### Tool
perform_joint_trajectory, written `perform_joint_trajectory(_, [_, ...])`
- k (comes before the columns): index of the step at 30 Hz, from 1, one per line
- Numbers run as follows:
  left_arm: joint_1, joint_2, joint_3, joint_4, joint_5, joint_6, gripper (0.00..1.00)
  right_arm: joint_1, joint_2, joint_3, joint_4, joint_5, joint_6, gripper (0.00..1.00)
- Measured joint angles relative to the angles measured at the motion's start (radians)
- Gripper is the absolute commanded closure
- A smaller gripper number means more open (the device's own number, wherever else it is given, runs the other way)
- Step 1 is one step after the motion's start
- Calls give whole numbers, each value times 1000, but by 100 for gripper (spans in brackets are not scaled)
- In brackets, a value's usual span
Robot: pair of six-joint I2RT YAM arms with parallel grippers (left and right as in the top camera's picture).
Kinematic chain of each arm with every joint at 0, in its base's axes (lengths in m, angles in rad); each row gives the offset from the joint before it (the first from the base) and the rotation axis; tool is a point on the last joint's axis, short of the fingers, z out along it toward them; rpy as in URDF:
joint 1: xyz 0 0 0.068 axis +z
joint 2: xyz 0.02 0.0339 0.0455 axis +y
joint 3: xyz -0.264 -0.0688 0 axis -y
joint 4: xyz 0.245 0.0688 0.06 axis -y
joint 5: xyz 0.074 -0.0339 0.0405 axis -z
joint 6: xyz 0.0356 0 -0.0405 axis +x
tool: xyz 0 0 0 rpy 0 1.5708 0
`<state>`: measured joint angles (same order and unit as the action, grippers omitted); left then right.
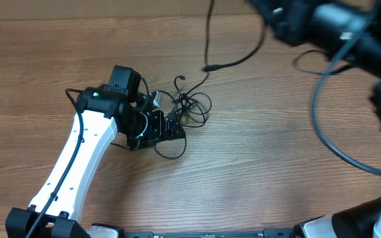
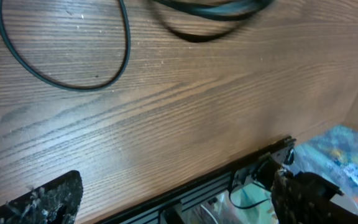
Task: Untangle cables
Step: 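Lift the grasped cable with the right gripper up and away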
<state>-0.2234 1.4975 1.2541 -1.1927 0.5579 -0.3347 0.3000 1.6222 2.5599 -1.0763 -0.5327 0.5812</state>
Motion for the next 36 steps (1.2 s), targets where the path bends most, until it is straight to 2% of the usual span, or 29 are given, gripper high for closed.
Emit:
perform_joint_trajectory(7, [0, 0, 0, 15, -20, -10, 2, -154, -3, 151, 5, 11, 56, 96])
perform_joint_trajectory(12, [0, 0, 0, 15, -32, -12, 0, -196, -9, 161, 40, 40, 86, 96])
perform_joint_trajectory(15, [0, 0, 0, 20, -36, -15, 0, -201, -5, 161, 124, 44, 128, 96])
perform_joint_trajectory(23, [0, 0, 1, 28, -40, -23, 0, -202, -2, 161, 684, 39, 336, 96])
perform_joint_trajectory(26, [0, 0, 1, 30, -40, -26, 0, -202, -6, 168, 793, 40, 381, 96])
perform_joint_trajectory(29, [0, 0, 1, 34, -39, -27, 0, -202, -20, 176, 703, 23, 406, 96])
perform_joint_trajectory(33, [0, 0, 1, 37, -39, -27, 0, -202, -22, 175, 444, -26, 420, 96])
perform_joint_trajectory(36, [0, 0, 1, 38, -39, -27, 0, -202, 12, 150, 380, -76, 426, 96])
